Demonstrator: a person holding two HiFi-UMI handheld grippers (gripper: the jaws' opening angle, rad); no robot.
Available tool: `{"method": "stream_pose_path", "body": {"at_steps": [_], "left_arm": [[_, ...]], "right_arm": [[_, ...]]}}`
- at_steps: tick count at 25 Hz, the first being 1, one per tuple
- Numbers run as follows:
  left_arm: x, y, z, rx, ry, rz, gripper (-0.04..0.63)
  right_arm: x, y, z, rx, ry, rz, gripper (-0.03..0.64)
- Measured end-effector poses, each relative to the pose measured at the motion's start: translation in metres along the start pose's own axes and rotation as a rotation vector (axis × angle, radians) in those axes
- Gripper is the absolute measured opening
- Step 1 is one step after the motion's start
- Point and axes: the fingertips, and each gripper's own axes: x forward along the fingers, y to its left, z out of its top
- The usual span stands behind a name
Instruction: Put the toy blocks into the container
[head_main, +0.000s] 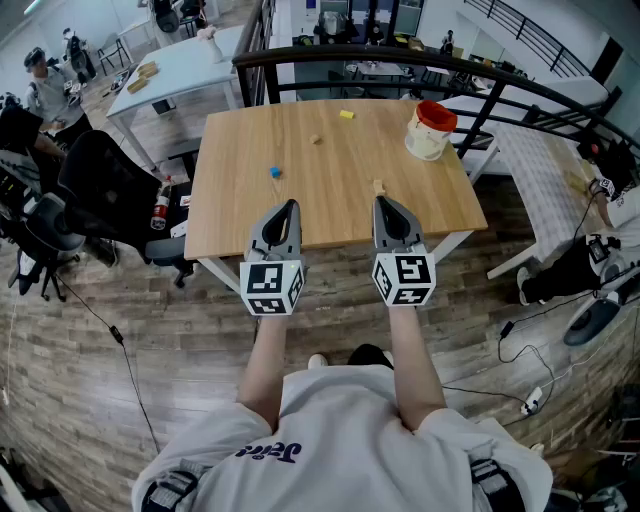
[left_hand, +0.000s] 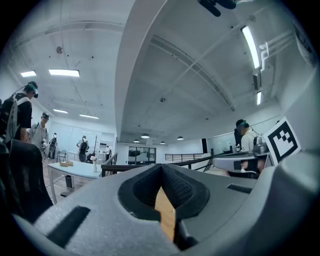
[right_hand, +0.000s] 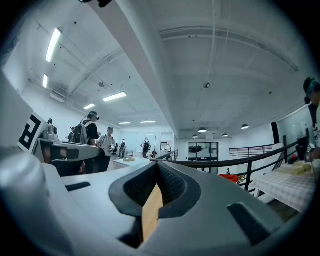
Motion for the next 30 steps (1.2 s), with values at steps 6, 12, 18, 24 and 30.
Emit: {"method": "stream_pose_path", "body": {"at_steps": [6, 12, 18, 24, 30], "left_arm": [[0.011, 0.014, -0.011, -0.016, 0.004, -0.022, 0.012], [0.045, 0.029, -0.025, -0.043, 0.016, -0.013, 0.012], [0.118, 0.041, -0.042, -0.013, 0.056, 0.015, 0.012], [0.228, 0.035, -0.047, -0.010, 0.054, -0.005, 0.012], [0.330, 0.010, -0.069, -0.017, 0.084, -0.066, 0.012]], "right_arm": [[0.021, 0.011, -0.010, 0.001, 0.017, 0.022, 0.014], [0.060, 0.011, -0.024, 0.003, 0.031, 0.086, 0.014], [0.128, -0.031, -0.050, 0.061, 0.076, 0.146, 0.015], [0.203, -0.102, -0.058, 0.039, 0.107, 0.203, 0.015], [0.261, -0.190, -0.076, -0.017, 0.168, 0.255, 0.015]]}}
